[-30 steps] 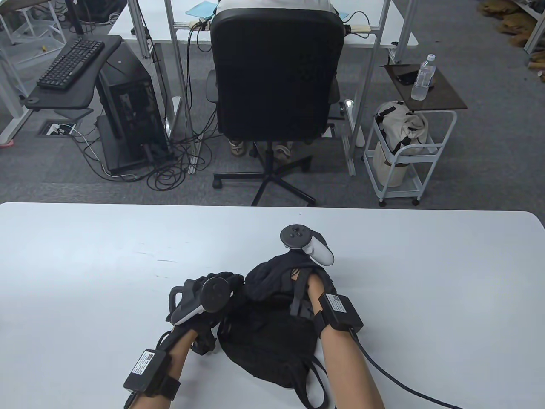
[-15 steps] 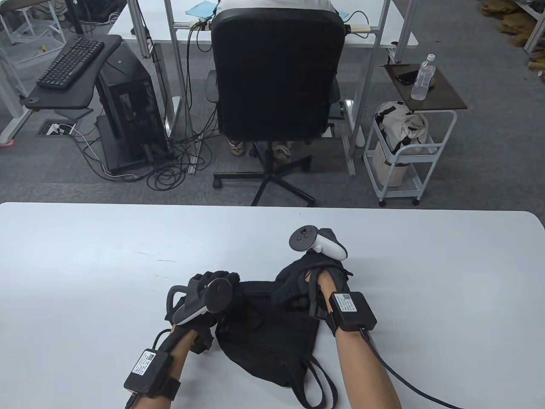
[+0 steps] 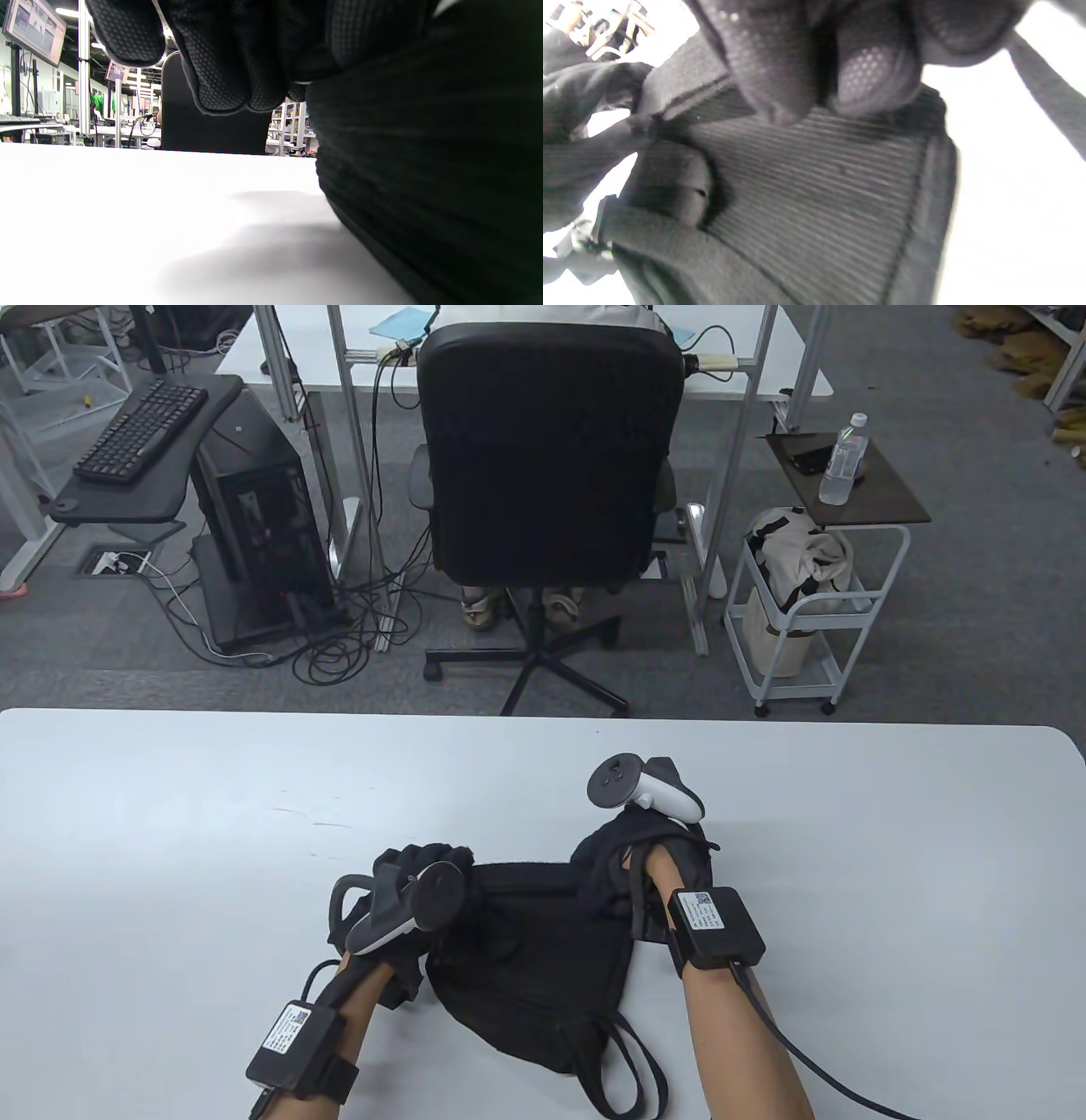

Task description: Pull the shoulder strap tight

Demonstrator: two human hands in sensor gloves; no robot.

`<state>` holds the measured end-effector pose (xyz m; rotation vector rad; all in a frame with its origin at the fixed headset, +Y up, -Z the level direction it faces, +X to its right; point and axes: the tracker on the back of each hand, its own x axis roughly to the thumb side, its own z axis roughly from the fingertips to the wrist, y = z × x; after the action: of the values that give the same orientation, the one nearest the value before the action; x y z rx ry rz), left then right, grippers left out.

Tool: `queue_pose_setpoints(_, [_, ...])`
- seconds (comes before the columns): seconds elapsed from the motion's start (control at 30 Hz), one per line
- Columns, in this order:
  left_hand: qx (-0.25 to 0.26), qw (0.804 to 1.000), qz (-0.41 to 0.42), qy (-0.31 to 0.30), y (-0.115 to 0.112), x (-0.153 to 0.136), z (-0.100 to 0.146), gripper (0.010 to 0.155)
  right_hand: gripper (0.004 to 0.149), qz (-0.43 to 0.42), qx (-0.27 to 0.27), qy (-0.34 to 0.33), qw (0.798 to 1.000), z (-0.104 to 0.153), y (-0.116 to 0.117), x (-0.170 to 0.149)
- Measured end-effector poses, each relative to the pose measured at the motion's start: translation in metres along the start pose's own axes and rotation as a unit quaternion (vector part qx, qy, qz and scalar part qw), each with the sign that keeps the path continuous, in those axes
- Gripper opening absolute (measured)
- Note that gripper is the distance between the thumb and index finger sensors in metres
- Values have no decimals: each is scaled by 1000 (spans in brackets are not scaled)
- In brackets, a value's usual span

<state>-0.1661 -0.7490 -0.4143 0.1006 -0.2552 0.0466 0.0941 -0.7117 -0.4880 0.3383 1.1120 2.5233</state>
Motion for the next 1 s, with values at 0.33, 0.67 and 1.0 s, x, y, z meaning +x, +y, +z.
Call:
queue_pose_setpoints(0.33, [-4,1000,8,7,-2,-1,-1,64,48,-12,-20,7,1000,14,-8,-17])
queue_pose_setpoints(0.67, [-13,999,30,18,-7,-11,-1,64,49,-30,-31,8,999,23,-12,-34])
queue_pose_setpoints(1.0, [-12,999,26,23,-5,-12,0,64,50,-70,-16,-11,997,37,-14,-49])
